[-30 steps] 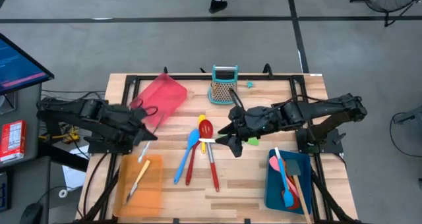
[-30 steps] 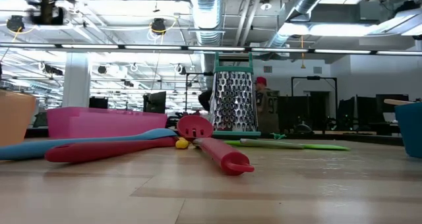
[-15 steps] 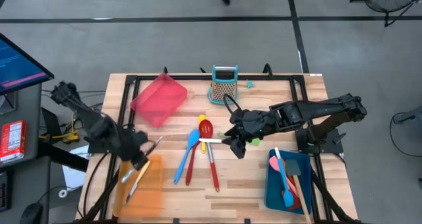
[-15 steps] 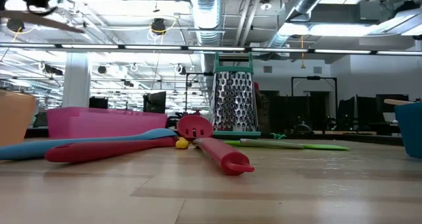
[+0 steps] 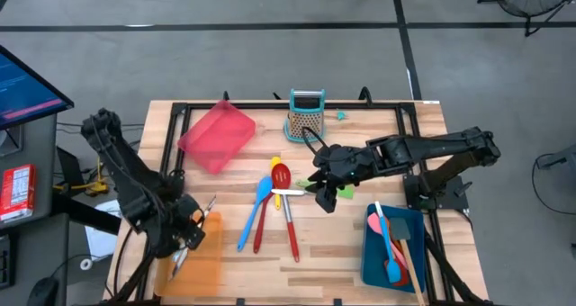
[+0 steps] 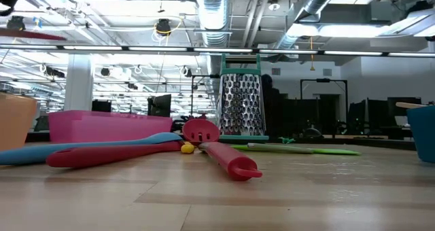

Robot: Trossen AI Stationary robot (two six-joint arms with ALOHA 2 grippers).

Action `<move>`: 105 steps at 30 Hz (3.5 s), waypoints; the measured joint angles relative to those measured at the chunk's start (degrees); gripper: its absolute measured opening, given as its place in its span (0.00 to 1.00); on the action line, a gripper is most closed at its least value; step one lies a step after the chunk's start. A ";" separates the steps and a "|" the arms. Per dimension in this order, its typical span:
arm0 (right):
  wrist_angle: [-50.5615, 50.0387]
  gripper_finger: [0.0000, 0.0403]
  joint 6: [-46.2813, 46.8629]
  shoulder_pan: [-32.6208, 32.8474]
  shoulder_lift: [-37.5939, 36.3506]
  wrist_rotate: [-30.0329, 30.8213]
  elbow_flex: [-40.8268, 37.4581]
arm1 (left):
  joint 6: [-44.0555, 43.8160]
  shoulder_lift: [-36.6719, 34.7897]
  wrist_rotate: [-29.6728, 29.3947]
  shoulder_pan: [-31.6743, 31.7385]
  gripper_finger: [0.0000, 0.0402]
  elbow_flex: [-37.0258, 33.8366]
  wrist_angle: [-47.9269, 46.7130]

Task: Pick & Place Kitchen Items
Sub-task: Put the blue table knife into the orange bin, then put the green table knife into the orange bin

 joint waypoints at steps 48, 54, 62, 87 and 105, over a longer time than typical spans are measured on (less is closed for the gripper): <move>-4.94 0.33 -0.90 2.12 0.00 0.17 0.00 | -13.54 20.50 -2.03 -12.88 0.00 -3.03 10.73; -4.94 0.33 -0.90 2.12 0.00 0.17 0.00 | -13.48 19.79 -1.47 -12.88 0.00 -3.92 11.54; -4.94 0.33 -0.92 2.12 0.00 0.16 0.00 | -11.74 19.79 -0.41 -12.86 0.00 -3.91 11.99; -4.92 0.35 -0.42 2.12 0.00 0.15 0.00 | -11.81 19.79 3.90 -12.12 0.17 -3.89 13.37; -15.25 0.44 9.02 -2.23 2.51 8.07 0.11 | -8.79 -3.84 -13.28 -11.96 0.35 -3.85 14.97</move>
